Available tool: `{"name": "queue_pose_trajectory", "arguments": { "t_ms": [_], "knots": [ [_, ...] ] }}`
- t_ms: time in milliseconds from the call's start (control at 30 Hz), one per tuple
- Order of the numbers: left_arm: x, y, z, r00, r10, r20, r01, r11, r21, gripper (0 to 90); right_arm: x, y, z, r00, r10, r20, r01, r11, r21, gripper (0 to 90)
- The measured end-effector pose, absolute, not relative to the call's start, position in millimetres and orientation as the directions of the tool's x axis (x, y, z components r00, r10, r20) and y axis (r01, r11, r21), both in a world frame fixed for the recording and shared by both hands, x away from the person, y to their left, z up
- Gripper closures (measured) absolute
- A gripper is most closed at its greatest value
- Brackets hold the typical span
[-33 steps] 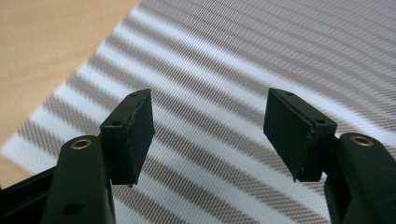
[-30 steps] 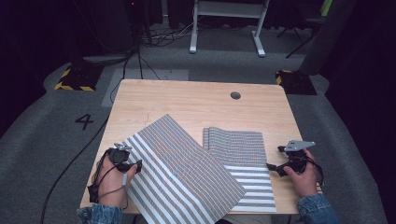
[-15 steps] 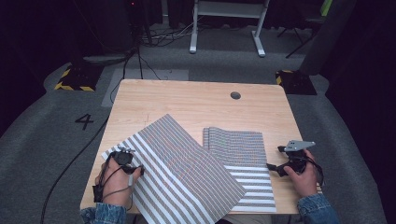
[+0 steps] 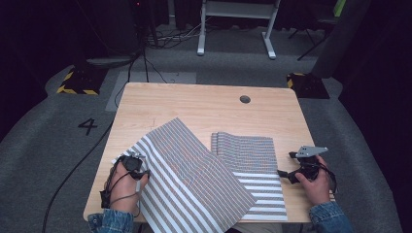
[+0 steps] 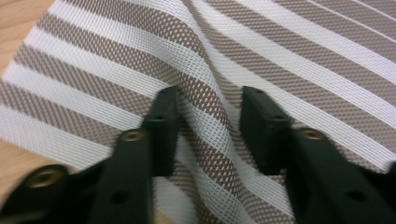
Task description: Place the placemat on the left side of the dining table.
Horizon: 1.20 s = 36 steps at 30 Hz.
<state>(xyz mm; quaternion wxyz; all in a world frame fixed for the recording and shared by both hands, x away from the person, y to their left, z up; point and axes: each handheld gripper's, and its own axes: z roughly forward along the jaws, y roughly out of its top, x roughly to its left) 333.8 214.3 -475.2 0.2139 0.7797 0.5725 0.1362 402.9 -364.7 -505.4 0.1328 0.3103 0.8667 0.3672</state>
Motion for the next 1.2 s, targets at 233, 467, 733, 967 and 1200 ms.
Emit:
{"name": "queue_pose_trajectory", "arguments": {
  "t_ms": [233, 467, 733, 967, 1200],
  "knots": [
    [332.3, 210.7, -457.6, 0.383, 0.922, 0.055, 0.727, -0.338, 0.598, 85.8, 402.9, -364.7, -505.4, -0.772, 0.635, -0.003, 0.440, 0.538, 0.719, 0.5],
    [349.2, 212.3, -413.2, 0.378, 0.914, 0.147, 0.629, -0.370, 0.684, 86.3, 402.9, -364.7, -505.4, -0.772, 0.635, -0.002, 0.440, 0.538, 0.719, 0.5],
    [418.2, 225.2, -388.7, 0.379, 0.900, 0.217, 0.481, -0.392, 0.785, 77.1, 403.2, -364.8, -505.4, -0.773, 0.634, -0.003, 0.439, 0.538, 0.720, 0.5],
    [427.1, 216.4, -402.1, 0.355, 0.923, 0.146, 0.420, -0.297, 0.858, 41.0, 403.2, -364.8, -505.4, -0.773, 0.634, -0.003, 0.439, 0.538, 0.720, 0.4],
    [371.1, 184.0, -431.9, 0.428, 0.904, 0.005, 0.547, -0.263, 0.795, 37.4, 403.0, -364.7, -505.4, -0.773, 0.635, -0.002, 0.440, 0.538, 0.719, 0.5]
  ]
}}
